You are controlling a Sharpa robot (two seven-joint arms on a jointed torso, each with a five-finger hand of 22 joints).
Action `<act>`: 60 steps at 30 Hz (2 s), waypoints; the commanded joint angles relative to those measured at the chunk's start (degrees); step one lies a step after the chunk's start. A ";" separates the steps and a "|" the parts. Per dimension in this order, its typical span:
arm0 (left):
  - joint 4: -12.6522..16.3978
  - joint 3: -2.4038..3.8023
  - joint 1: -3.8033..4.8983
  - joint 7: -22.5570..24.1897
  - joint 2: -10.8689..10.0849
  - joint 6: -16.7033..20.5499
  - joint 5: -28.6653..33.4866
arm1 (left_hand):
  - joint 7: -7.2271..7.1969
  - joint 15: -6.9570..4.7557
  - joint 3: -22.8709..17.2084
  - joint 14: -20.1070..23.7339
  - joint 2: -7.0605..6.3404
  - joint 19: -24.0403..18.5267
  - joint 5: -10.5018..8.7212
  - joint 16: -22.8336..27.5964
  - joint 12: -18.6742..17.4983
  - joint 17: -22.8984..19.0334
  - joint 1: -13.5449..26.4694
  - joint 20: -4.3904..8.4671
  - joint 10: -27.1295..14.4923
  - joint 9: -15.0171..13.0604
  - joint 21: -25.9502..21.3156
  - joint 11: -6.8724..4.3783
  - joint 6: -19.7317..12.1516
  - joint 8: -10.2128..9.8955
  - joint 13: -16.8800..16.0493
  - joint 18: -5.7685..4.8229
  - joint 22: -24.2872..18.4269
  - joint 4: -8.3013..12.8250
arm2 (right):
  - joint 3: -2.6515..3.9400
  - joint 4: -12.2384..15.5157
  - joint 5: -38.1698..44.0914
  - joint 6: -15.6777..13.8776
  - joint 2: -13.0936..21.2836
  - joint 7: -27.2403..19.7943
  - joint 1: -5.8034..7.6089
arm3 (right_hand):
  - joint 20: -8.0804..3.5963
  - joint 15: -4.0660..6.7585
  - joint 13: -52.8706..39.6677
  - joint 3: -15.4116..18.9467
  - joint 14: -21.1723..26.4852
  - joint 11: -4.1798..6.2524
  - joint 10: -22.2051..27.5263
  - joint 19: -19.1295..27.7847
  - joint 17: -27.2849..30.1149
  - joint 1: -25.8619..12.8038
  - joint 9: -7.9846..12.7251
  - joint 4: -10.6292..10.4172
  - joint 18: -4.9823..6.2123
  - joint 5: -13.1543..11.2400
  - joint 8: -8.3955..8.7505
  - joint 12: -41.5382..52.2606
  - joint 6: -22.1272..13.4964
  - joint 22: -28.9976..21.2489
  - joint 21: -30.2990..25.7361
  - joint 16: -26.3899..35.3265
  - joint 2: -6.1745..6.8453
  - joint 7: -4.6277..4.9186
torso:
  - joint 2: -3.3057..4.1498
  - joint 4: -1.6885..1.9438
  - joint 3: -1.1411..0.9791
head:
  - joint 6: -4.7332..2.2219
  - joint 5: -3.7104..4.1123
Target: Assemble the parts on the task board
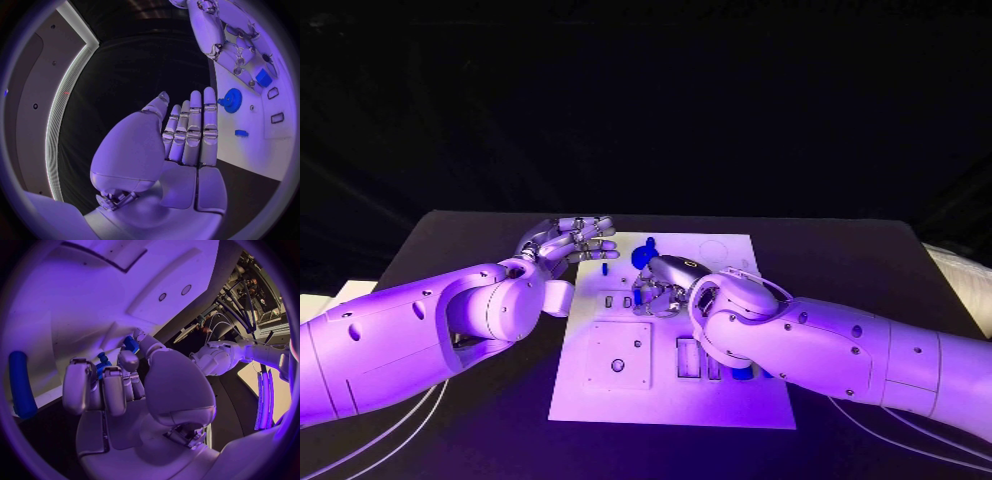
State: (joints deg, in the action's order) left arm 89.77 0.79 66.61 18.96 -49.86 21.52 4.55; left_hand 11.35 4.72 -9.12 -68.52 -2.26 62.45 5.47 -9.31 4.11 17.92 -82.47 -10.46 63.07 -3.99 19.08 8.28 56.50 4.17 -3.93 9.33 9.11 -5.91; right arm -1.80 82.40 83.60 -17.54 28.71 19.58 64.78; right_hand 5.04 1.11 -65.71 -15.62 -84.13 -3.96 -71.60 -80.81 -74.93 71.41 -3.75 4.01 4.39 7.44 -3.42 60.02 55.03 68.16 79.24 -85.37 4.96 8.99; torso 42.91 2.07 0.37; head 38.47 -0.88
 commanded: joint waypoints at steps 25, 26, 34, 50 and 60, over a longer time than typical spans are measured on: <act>-0.84 0.03 0.08 -4.76 0.20 2.40 -11.18 | -2.81 -5.43 -4.38 -18.52 -0.92 13.27 -0.25 -23.63 3.38 21.91 3.59 5.02 11.71 -0.26 18.13 -4.45 4.45 0.64 -2.04 0.73 12.05 -1.25 | 1.25 11.71 -7.82 -11.59 11.67 -23.36 1.46 | 0.32 -0.62 0.33 4.27 -4.17 -0.03 0.30 0.52 -8.44 0.06 -0.46 -1.38 0.10 0.67 -0.66 0.80 -1.62 -0.37 -0.55 0.45 0.27 0.10 | -0.14 -0.27 -0.08 | -0.42 -0.41; -0.90 0.04 0.13 -6.22 0.22 3.02 -12.41 | -4.06 -6.54 -4.69 -19.15 -1.23 16.50 -0.28 -42.34 6.28 37.74 4.42 6.13 14.50 -0.54 28.52 -5.48 5.66 1.53 -4.19 -0.79 23.53 -1.63 | 1.37 12.64 -9.07 -10.81 12.97 -24.56 1.93 | 0.33 -0.61 0.36 4.23 -4.14 0.00 0.34 0.57 -8.36 0.52 -0.51 -1.29 0.12 1.06 -0.77 0.82 -1.48 -0.45 -0.60 0.52 -0.08 0.07 | -0.20 -0.33 -0.09 | -0.41 -0.46; -5.18 0.02 3.54 -28.10 2.29 -6.98 -32.41 | -5.48 -7.17 0.42 -20.31 -1.72 18.92 -0.55 -75.71 34.02 67.62 11.99 7.43 10.61 -3.66 53.25 -7.40 5.75 7.67 -29.65 -4.32 52.67 -6.75 | 1.76 15.52 -27.10 -10.73 22.57 -26.54 7.06 | 0.22 -0.46 0.85 4.05 -4.00 0.14 0.23 0.68 -7.75 1.94 -0.75 -1.96 0.17 0.34 -1.40 0.90 -0.50 -0.72 -0.82 1.07 -3.41 0.01 | -1.40 -1.35 -0.31 | -0.10 -1.06; -13.20 -1.51 9.88 -54.50 11.28 -31.28 -59.78 | -8.33 -9.52 13.42 -21.48 1.29 22.03 -2.82 -80.69 55.38 72.08 21.35 9.10 11.80 -13.66 61.01 -9.39 4.88 19.58 -51.77 -6.07 64.06 -10.71 | 1.76 12.63 -34.16 -10.75 26.69 -25.34 9.08 | 0.16 -0.41 1.59 4.42 -3.81 0.18 0.57 1.08 -6.86 1.88 -0.80 -2.29 0.38 1.32 -1.57 0.28 -0.19 -1.79 -1.39 1.80 -3.75 -0.02 | -2.64 -2.09 -0.88 | 1.01 -2.36; -15.87 -2.07 10.18 -57.61 15.84 -33.19 -60.73 | -9.07 -9.98 18.69 -21.48 2.96 23.18 -2.81 -80.69 59.74 72.08 20.52 9.47 12.94 -20.66 63.57 -10.08 2.34 26.23 -56.54 -6.77 68.15 -10.77 | 1.68 11.61 -34.71 -9.81 26.46 -25.41 9.12 | 0.08 -0.32 2.05 5.27 -3.74 0.27 0.65 1.16 -6.56 1.60 -0.78 -2.76 0.43 3.56 -1.58 0.05 -0.13 -2.11 -1.66 2.15 -3.60 -0.11 | -2.44 -2.15 -0.75 | 1.26 -2.86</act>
State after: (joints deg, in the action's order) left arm 74.23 -1.28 76.69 -35.86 -34.31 -8.46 -54.13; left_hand 2.24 -4.81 9.35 -83.97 0.47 83.95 2.85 -89.86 63.63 74.94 -61.67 -1.23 75.71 -24.33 82.46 -1.90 59.02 30.11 -60.24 3.11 74.96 -16.71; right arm -0.12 94.02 49.66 -28.63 55.28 -5.41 73.88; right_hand 5.03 0.92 -63.71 -10.53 -83.93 -3.75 -71.40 -79.99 -74.93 73.22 -4.48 1.25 4.39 10.77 -4.64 60.25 54.49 66.12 77.85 -83.60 1.43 8.96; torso 40.39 -0.02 -0.44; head 39.67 -3.69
